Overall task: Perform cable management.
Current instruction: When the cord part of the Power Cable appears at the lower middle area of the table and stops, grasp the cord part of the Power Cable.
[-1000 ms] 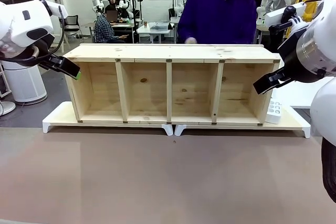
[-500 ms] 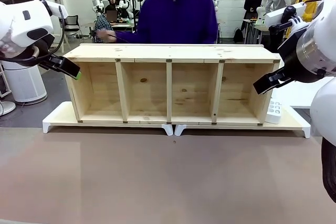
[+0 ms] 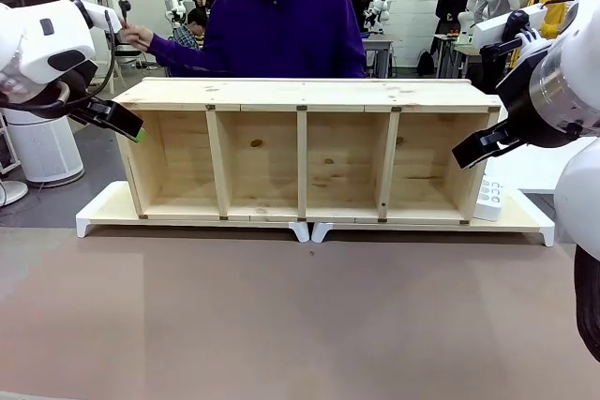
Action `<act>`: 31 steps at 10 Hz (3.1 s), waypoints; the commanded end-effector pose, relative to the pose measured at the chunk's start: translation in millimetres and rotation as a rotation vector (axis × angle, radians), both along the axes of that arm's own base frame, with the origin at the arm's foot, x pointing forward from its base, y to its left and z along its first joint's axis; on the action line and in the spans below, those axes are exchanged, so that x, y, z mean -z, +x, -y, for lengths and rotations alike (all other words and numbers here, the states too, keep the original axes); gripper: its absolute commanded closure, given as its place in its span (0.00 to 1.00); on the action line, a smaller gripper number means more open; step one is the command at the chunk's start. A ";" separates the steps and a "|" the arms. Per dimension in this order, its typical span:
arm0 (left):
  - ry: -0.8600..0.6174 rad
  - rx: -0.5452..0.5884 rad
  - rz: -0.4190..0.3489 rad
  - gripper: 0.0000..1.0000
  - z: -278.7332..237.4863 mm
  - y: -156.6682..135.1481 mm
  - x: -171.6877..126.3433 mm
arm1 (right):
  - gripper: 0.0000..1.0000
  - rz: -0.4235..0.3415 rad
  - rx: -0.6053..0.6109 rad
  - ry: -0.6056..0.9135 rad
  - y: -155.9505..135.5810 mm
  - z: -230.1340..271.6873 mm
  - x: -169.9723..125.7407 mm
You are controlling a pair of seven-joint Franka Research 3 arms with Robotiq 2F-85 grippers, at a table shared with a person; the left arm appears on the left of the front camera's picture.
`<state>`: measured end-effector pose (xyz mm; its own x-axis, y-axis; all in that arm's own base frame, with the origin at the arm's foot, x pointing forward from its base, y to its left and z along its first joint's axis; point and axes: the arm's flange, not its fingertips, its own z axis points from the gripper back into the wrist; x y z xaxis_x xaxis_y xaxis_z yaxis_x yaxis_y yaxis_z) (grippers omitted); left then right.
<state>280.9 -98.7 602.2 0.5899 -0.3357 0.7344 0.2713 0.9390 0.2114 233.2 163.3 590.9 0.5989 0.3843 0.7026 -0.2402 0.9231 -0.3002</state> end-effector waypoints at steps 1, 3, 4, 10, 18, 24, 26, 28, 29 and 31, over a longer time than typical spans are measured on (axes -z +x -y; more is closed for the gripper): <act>0.000 0.005 0.012 0.00 1.1 1.5 -0.6 | 0.00 0.007 -0.014 -0.004 4.3 -1.2 0.8; 0.000 0.005 0.012 0.00 1.1 1.5 -0.6 | 0.00 0.007 -0.014 -0.004 4.3 -1.2 0.8; 0.000 0.005 0.012 0.00 1.1 1.5 -0.6 | 0.00 0.007 -0.014 -0.004 4.3 -1.2 0.8; 0.000 0.005 0.012 0.00 1.1 1.5 -0.6 | 0.00 0.007 -0.014 -0.004 4.3 -1.2 0.8; 0.000 0.005 0.012 0.00 1.1 1.5 -0.6 | 0.00 0.007 -0.014 -0.004 4.3 -1.2 0.8; 0.000 0.005 0.012 0.00 1.1 1.5 -0.6 | 0.00 0.007 -0.014 -0.004 4.3 -1.2 0.8; 0.000 0.005 0.012 0.00 1.1 1.5 -0.6 | 0.00 0.007 -0.014 -0.004 4.3 -1.2 0.8; 0.000 0.005 0.012 0.00 1.1 1.5 -0.6 | 0.00 0.007 -0.014 -0.004 4.3 -1.2 0.8; 0.000 0.005 0.012 0.00 1.1 1.5 -0.6 | 0.00 0.007 -0.014 -0.004 4.3 -1.2 0.8; 0.000 0.005 0.012 0.00 1.1 1.5 -0.6 | 0.00 0.007 -0.014 -0.004 4.3 -1.2 0.8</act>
<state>280.9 -98.7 602.2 0.5899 -0.3357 0.7344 0.2713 0.9390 0.2114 233.2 163.3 590.9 0.5989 0.3843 0.7025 -0.2402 0.9231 -0.3002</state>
